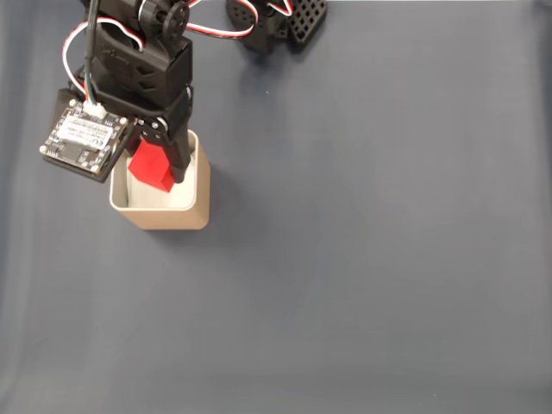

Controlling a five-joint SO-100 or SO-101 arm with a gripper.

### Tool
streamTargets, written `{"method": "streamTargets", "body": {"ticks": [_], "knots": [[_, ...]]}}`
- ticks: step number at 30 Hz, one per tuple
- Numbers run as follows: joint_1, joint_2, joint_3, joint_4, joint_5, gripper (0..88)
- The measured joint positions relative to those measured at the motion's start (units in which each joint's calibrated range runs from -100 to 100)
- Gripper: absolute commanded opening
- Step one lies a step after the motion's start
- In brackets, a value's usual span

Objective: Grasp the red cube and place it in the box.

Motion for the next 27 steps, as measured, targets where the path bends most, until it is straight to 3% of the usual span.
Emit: {"method": "streamTargets", "body": {"ticks": [22,27], "knots": [[2.33,0.0,3.73,-3.25,0.88,1.3],[2.33,0.0,3.73,-3.66,0.83,11.4]]}}
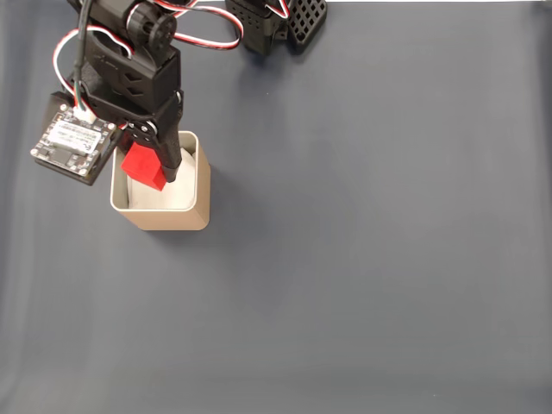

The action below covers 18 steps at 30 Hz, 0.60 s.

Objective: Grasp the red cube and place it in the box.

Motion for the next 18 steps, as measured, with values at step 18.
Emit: {"method": "streamTargets", "body": {"ticks": [18], "knots": [[0.9,-0.45,5.28,-6.17,0.05,36.8]]}}
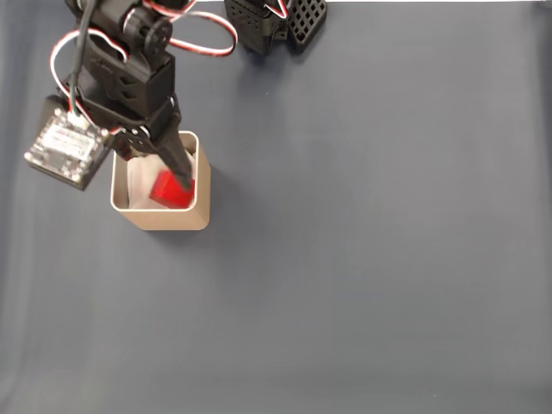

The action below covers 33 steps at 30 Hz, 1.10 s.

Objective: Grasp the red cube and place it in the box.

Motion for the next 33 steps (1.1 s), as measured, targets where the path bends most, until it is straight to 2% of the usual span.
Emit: {"method": "streamTargets", "body": {"ticks": [12,24,26,30,33], "knots": [[0.9,-4.19,4.28,-0.81,0.0,41.0],[1.2,-6.33,6.19,-1.14,0.0,40.6],[1.2,-6.33,6.19,-1.14,0.0,36.7],[1.2,-6.33,6.19,-1.14,0.05,16.7],[1.13,-6.33,6.19,-2.03,0.05,5.1]]}}
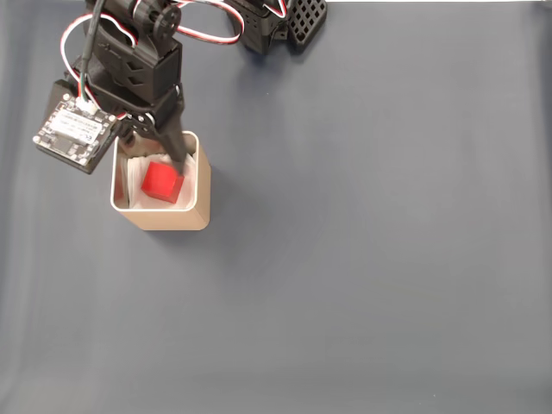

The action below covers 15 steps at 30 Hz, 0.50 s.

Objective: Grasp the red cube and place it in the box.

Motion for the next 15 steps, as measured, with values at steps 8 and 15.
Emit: {"method": "streamTargets", "body": {"ticks": [8,15], "knots": [[-2.71,-1.78,0.0,-2.84,-0.98,0.3],[-7.59,-3.3,-0.09,-3.01,-2.05,0.3]]}}
